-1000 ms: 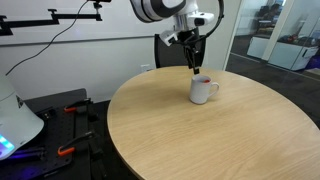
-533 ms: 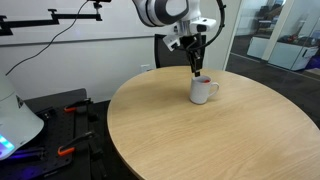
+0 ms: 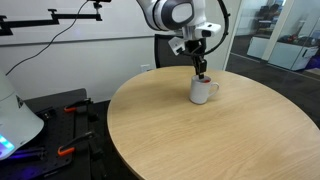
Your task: Remove the orange marker from the white mug and put it on the table
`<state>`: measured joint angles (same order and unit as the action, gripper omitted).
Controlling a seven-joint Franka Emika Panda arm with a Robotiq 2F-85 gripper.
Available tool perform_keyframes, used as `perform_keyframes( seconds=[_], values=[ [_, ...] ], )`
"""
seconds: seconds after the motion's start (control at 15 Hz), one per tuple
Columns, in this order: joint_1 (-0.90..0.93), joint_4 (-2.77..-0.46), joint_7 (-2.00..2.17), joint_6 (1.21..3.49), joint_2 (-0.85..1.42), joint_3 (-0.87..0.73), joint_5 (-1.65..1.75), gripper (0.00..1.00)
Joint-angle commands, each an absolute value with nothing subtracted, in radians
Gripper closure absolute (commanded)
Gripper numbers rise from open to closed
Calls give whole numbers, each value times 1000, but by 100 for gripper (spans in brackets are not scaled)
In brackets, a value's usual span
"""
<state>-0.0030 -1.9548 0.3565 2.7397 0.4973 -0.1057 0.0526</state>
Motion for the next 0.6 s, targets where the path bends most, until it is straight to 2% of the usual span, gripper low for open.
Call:
perform_keyframes(
  seconds=[0.0,0.53],
  values=[
    [-1,-1897,329,2741,542,-114,21,57],
    [-4,-1844,322,2734,592,-117,17,56]
  ],
)
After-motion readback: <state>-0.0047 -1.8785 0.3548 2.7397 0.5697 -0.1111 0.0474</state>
